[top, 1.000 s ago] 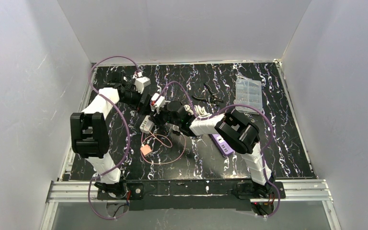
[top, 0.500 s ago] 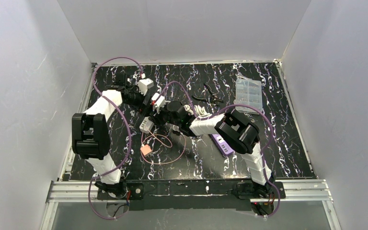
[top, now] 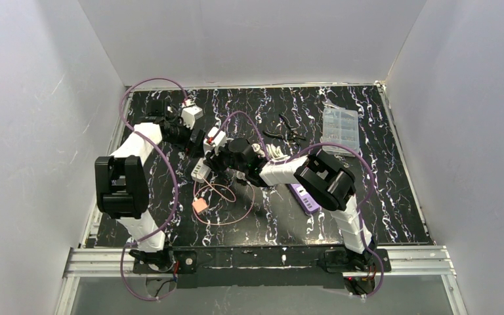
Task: Insert the plug
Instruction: Insert the plug into the socket.
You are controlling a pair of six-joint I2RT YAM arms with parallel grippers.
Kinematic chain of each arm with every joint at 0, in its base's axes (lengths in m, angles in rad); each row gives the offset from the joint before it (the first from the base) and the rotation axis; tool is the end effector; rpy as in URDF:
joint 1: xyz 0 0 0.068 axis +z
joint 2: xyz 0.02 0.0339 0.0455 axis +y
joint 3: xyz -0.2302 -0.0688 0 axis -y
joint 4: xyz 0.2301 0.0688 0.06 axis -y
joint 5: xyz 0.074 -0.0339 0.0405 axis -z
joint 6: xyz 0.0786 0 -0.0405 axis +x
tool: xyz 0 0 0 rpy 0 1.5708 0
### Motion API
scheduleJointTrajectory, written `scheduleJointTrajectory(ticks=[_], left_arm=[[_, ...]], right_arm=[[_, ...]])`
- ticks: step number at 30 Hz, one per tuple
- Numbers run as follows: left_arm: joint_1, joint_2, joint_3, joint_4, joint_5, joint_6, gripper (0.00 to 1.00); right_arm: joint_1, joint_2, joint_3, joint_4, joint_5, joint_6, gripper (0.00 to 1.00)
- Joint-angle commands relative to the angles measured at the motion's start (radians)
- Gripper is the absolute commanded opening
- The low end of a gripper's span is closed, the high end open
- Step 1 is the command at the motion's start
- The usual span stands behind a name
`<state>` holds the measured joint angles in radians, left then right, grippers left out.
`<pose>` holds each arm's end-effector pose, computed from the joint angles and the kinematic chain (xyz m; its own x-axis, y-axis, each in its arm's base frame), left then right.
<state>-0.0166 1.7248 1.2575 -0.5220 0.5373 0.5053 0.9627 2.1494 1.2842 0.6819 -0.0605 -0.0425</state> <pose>0.3648 -0.0463 0.1726 -0.5881 0.4257 -0.6877 0.6629 0.7408 -0.1084 0.2764 0.4054 0.1422 -0.0678 -0.1716 -0.9828 -0.8569 0.5146 -0.0308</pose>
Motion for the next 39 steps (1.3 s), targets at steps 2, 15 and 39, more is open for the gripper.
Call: scheduleJointTrajectory(ticks=[2,15,39], left_arm=[[-0.031,-0.006,-0.022,0.013,-0.06,0.032,0.98],[-0.048,0.013,-0.054,0.044,-0.166,0.067,0.98],[-0.046,-0.019,0.026,-0.016,-0.078,-0.04,0.98]], right_arm=[[-0.002,0.044,-0.02,-0.133,-0.005,0.082,0.07],[-0.002,0.005,-0.036,-0.123,-0.01,0.109,0.83],[-0.022,-0.383,-0.155,-0.257,0.027,0.216,0.47]])
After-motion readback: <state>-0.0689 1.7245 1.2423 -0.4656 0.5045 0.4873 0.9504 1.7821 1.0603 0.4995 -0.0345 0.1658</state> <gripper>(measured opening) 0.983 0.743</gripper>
